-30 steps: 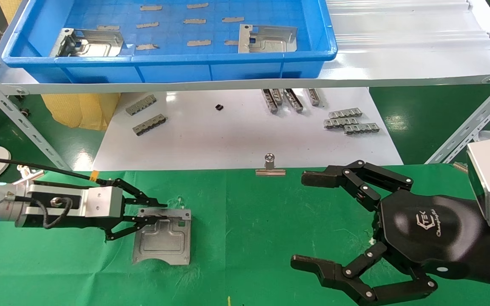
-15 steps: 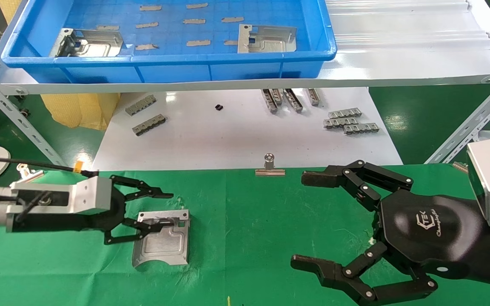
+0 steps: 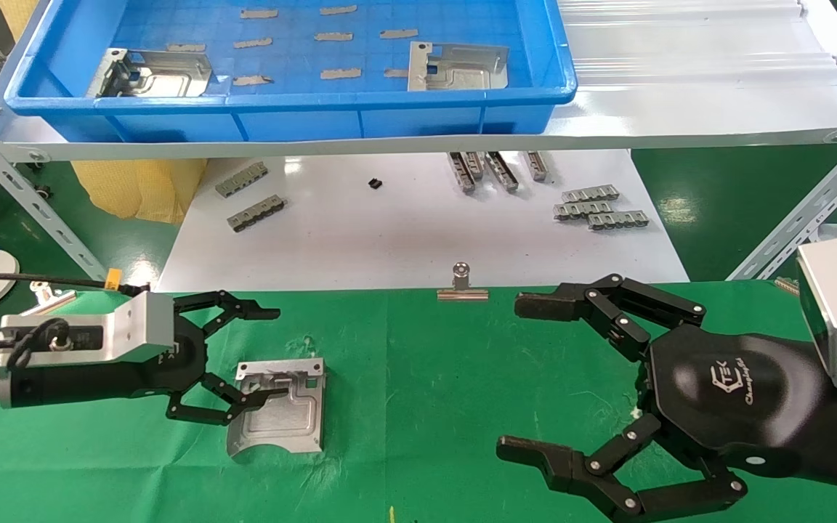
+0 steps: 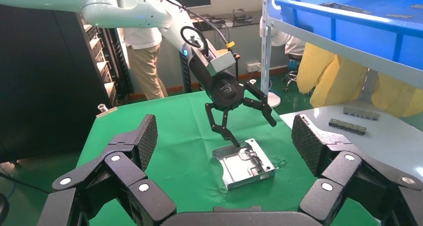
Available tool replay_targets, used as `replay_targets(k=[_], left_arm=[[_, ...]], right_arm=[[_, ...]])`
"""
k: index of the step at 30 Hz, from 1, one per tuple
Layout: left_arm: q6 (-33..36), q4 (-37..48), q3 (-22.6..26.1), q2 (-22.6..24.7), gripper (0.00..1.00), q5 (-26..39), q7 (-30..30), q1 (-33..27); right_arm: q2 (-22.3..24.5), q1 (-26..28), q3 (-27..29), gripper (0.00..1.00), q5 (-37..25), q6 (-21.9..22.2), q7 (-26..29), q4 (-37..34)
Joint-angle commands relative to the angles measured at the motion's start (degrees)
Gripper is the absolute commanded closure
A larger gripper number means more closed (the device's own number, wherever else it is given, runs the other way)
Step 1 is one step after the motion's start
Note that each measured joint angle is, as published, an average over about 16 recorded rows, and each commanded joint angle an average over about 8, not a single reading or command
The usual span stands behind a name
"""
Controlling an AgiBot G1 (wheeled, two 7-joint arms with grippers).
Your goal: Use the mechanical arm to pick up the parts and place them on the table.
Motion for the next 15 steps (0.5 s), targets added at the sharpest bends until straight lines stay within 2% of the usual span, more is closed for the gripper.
replay_targets(k=[1, 15], left_arm=[[0.0, -0.2, 0.0, 0.0, 0.0, 0.2, 0.0, -0.1], [-1.4, -15.1, -7.1, -4.0, 0.0, -3.2, -11.2, 6.8]], right_arm=[[0.0, 0.0, 0.0, 0.0, 0.0, 0.0, 0.0, 0.0], [0.0, 0.0, 0.0, 0.0, 0.0, 0.0, 0.0, 0.0]])
